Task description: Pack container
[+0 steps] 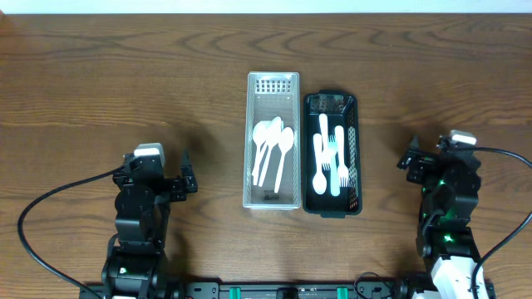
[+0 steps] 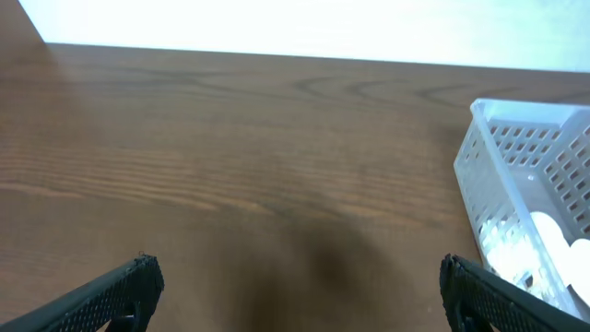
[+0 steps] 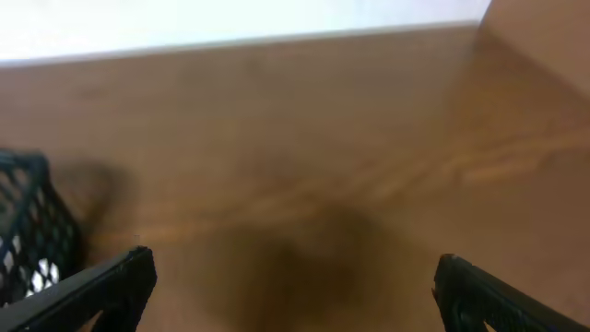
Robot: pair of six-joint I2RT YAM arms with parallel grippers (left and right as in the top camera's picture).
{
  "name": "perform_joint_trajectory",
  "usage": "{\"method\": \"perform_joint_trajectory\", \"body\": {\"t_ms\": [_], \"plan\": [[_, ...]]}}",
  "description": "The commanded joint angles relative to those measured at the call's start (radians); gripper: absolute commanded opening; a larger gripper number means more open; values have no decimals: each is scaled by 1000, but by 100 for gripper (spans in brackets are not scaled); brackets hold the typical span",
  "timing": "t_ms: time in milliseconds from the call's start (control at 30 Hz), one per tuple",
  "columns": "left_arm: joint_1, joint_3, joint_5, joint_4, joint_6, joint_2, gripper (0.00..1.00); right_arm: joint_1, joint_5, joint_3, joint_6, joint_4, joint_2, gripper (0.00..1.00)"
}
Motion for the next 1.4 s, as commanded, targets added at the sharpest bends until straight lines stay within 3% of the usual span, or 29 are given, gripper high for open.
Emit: {"method": "perform_joint_trajectory", "body": {"t_ms": [0, 333, 733, 1000, 1367], "plan": [[-2, 5, -12, -21, 13, -5, 98, 16, 9, -2, 11, -72, -7, 99], [-2, 5, -12, -117, 13, -5, 98, 19, 9, -2, 11, -656, -391, 99], [-2, 5, -12, -154, 13, -5, 98, 31, 106, -2, 11, -1014, -650, 99], [-2, 5, -12, -154, 13, -5, 98, 62, 72, -2, 19, -1012, -770, 99], [-2, 5, -12, -154, 13, -5, 98, 114, 16, -6, -6, -566, -843, 99]]}}
